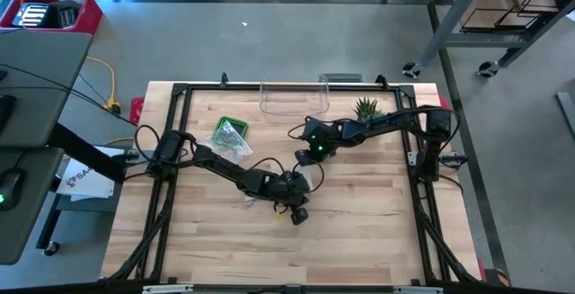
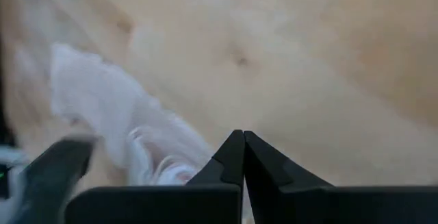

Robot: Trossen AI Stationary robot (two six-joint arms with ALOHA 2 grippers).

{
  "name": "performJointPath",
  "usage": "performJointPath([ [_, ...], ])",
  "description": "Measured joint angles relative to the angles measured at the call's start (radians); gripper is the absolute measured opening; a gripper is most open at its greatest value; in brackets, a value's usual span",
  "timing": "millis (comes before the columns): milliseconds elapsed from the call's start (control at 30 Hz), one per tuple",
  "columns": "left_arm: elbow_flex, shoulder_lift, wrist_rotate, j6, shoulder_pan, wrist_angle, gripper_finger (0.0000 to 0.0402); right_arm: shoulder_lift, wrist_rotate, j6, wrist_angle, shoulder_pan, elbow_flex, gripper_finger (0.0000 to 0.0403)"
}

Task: Roll bandage
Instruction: Roll the bandage

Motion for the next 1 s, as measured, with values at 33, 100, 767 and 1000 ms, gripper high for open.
performJointPath([
  [33,0.001,-0.001,-0.001,0.008,0.000,0.004,0.0000,0.000,0.021,0.000,-0.009,0.000,0.000,0.0000],
  [100,0.001,-0.001,-0.009,0.036,0.002,0.003,0.0000,0.000,0.036,0.000,-0.017,0.000,0.000,0.0000],
  [767,0.001,-0.001,0.008,0.070,0.021,-0.077,0.0000,0.001,-0.005,0.064,-0.074,0.089,0.000,0.0000],
  [1000,0.001,-0.045,0.010,0.081,0.014,-0.074,0.0000,-0.068,0.046,0.063,-0.068,0.032,-0.002,0.0000],
])
